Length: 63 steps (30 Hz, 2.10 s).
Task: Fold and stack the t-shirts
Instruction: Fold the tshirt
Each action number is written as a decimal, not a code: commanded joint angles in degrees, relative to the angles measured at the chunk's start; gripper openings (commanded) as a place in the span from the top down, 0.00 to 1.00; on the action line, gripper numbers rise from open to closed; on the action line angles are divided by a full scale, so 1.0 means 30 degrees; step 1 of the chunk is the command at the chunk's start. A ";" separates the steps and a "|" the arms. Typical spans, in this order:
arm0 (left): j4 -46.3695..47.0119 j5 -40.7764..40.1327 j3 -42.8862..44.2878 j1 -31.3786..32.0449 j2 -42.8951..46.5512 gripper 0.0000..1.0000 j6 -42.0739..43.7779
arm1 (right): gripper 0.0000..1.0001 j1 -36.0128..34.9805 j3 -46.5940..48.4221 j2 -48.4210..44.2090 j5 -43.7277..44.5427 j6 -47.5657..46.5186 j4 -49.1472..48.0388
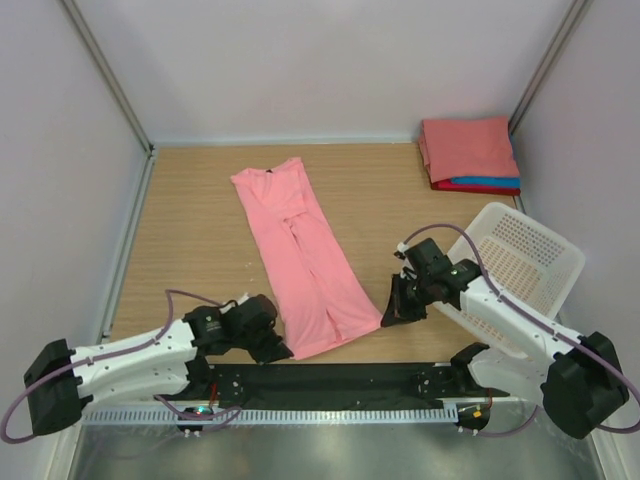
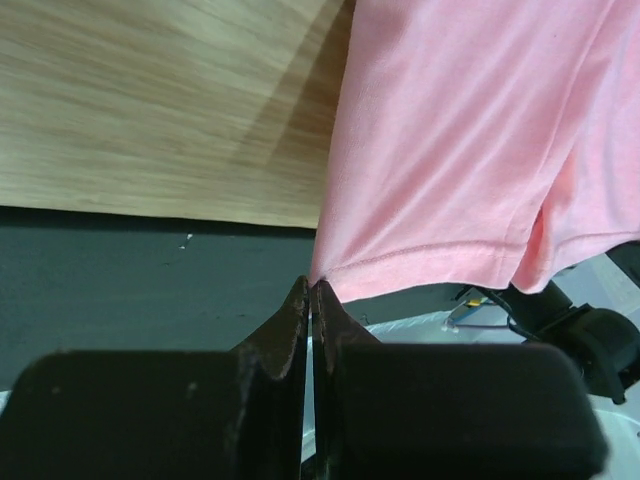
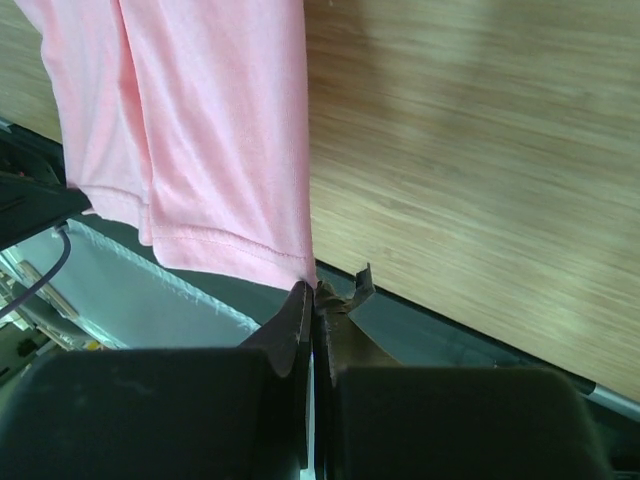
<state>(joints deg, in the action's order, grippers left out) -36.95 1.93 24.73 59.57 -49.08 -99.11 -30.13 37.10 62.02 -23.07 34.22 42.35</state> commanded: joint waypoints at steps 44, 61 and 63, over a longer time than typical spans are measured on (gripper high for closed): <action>0.0127 0.7380 1.1351 -1.8332 -1.3520 1.00 1.3173 | 0.99 0.1107 3.0812 2.3881 0.2272 -0.4580 0.7066; -0.0221 0.8146 1.5456 -1.9769 -1.8590 1.00 1.5077 | 0.99 0.1576 3.1606 2.5760 0.0484 -0.3320 0.3141; -0.0165 0.8290 1.5603 -1.9769 -1.9086 1.00 1.5194 | 0.99 0.1664 3.1724 2.5995 0.0395 -0.3261 0.2965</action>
<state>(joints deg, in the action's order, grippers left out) -36.67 25.67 69.23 0.64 -105.21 -55.48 -25.65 129.62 138.91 -20.62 23.20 54.06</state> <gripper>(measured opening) 0.005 0.033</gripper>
